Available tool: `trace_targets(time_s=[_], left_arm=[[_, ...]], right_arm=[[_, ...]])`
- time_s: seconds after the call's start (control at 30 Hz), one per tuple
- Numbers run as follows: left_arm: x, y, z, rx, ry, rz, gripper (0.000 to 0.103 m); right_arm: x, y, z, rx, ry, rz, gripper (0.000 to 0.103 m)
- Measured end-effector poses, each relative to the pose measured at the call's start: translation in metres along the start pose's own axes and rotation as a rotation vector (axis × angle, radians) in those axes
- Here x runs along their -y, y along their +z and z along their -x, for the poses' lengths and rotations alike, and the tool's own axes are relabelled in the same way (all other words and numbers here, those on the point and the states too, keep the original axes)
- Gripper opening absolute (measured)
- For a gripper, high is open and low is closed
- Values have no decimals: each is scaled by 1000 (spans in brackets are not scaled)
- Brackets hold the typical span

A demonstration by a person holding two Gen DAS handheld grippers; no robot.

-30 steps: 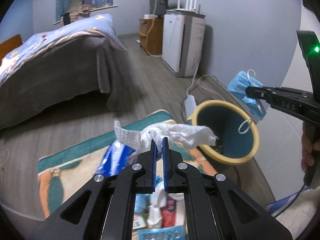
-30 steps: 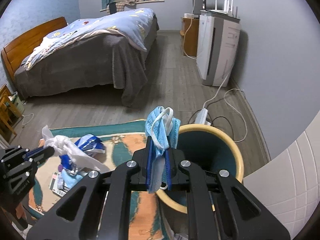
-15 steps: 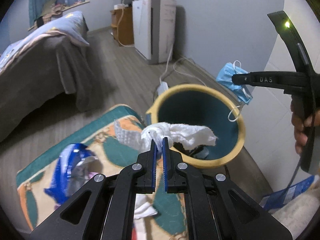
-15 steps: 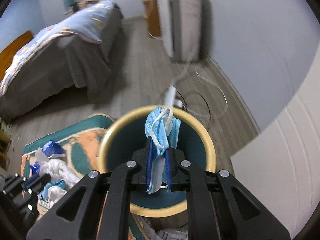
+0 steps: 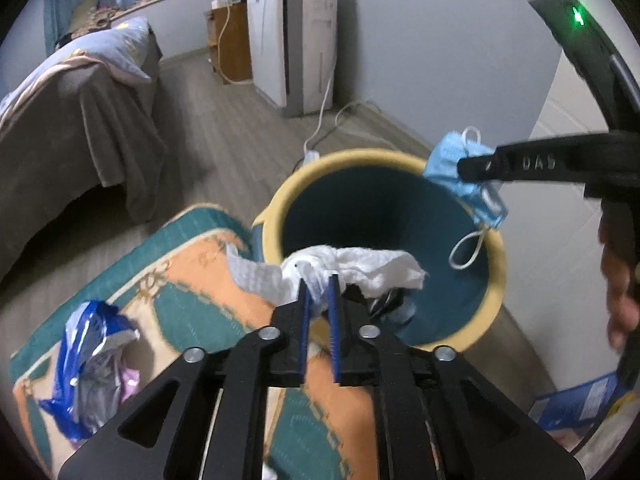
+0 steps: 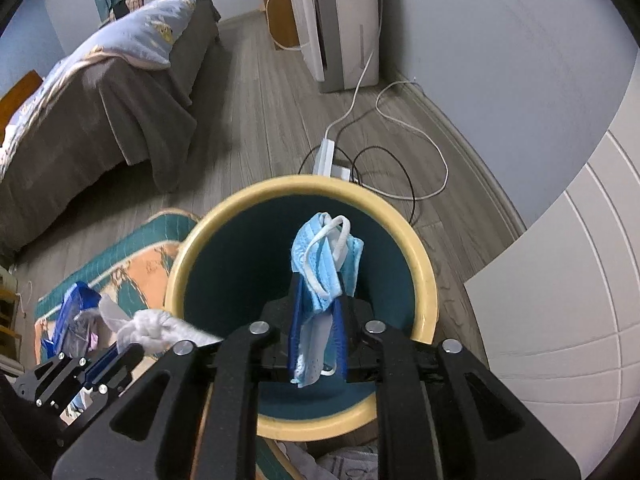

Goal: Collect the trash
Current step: 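Drop the blue mask into the bin with the right gripper while the left drops the tissue, then move the right gripper to the white tissue on the cushion and grasp it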

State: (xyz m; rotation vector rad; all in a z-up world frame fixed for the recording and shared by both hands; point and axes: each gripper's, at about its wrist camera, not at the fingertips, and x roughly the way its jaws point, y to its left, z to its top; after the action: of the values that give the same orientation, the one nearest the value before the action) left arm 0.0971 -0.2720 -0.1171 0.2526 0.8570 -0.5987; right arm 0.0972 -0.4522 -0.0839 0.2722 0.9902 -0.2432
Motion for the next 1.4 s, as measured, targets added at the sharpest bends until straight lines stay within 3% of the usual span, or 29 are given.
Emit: trace_targets(time_s=[0.07, 0.2, 0.27, 0.33, 0.43, 0.67, 0.8, 0.9, 1.0, 1.1, 1.23, 1.4], left_arm=[[0, 0, 1, 13, -17, 5, 47], [0, -2, 6, 42, 1, -19, 68], [-2, -3, 9, 47, 36, -21, 86], [-10, -4, 18, 73, 61, 1, 92], [-22, -3, 33, 84, 87, 38, 94], [-65, 8, 98, 105, 194, 59, 97], [-110, 7, 141, 107, 222, 176, 98], [-140, -9, 163, 120, 288, 265, 98], [-161, -31, 171, 137, 353, 334, 98], [-178, -41, 170, 82, 386, 375, 98], [-191, -53, 168, 69, 449, 349, 98], [-209, -68, 167, 45, 469, 384, 98]], right_arm=[[0, 1, 1, 16, 0, -6, 36], [-2, 3, 2, 29, -11, -13, 61], [-4, 4, 1, 30, -13, -15, 75], [-7, 5, 4, 38, -3, -12, 87], [-13, 6, 9, 56, 5, 3, 97], [-43, 7, 19, 65, -2, 48, 97], [-74, 3, 27, 78, 9, 110, 97], [-91, -4, 33, 87, 32, 139, 97], [-111, -12, 37, 88, 16, 189, 97], [-131, -23, 38, 54, 69, 226, 97], [-152, -36, 32, 12, 119, 212, 97], [-184, -53, 26, 5, 98, 259, 97]])
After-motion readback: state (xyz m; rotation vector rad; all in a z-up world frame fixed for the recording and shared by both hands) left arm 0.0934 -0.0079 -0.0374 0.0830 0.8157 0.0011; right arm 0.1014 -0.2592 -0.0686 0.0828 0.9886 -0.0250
